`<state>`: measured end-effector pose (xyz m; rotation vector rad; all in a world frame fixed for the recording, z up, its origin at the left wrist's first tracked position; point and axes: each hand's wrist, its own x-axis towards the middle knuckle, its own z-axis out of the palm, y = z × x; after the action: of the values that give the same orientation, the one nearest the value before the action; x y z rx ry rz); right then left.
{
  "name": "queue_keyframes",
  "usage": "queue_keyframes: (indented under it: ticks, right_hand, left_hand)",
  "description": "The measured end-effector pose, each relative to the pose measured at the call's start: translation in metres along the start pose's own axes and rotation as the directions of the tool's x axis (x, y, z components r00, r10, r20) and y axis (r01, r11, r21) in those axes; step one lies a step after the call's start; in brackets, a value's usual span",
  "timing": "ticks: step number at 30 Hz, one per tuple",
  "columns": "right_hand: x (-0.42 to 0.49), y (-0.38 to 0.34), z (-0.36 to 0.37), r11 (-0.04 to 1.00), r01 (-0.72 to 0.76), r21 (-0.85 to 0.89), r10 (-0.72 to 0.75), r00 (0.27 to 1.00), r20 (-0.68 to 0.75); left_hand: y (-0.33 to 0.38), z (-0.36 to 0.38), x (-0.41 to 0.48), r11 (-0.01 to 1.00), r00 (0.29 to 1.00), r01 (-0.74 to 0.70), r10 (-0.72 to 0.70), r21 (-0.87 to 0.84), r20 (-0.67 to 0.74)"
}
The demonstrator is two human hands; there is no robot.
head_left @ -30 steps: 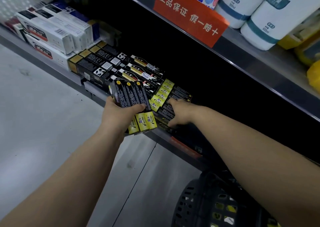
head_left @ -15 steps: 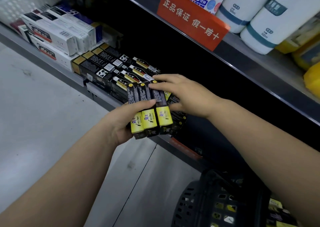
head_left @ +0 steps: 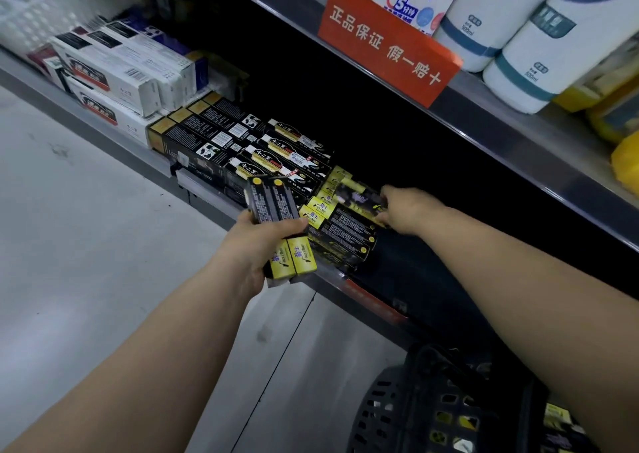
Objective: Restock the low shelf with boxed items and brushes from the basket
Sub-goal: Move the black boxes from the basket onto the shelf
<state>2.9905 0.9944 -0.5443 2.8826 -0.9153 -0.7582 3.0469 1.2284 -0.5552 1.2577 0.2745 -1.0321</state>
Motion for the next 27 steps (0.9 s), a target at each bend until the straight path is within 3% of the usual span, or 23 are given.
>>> queue_keyframes:
  ticks: [5,9,13,15,17,20,27]
  right_hand:
    - [0.004,-0.016,0.021,0.978,0.073,0.197,-0.110,0.977,0.184]
    - [0.003,-0.016,0.024,0.964,0.108,0.243,-0.160,0.966,0.205]
    - [-0.002,-0.020,0.019,0.960,0.113,0.255,-0.158,0.974,0.163]
    - [-0.009,-0.026,0.004,0.935,0.206,0.289,-0.239,0.968,0.083]
    - [-0.022,-0.037,-0.014,0.846,0.399,0.352,-0.405,0.912,-0.062]
    - [-0.040,-0.052,-0.027,0.739,0.634,0.228,-0.609,0.774,-0.177]
    - [-0.048,-0.036,-0.034,0.765,0.625,0.155,-0.580,0.774,-0.256]
  left_hand:
    - [-0.004,0.005,0.004,0.998,0.999,-0.045,0.045,-0.036,0.000]
    - [-0.005,0.006,0.005,0.998,0.998,-0.064,0.064,-0.012,0.004]
    - [-0.004,0.008,0.004,0.998,0.999,-0.050,0.050,-0.041,0.011]
    - [-0.004,0.008,0.004,0.999,0.999,-0.040,0.041,-0.035,0.024]
    - [-0.003,0.008,0.001,0.999,0.998,-0.032,0.031,0.014,0.059]
    - [0.000,0.009,-0.003,1.000,0.988,-0.022,0.020,0.012,0.156]
    - [0.005,0.012,-0.012,0.998,0.975,0.066,-0.059,-0.022,0.212]
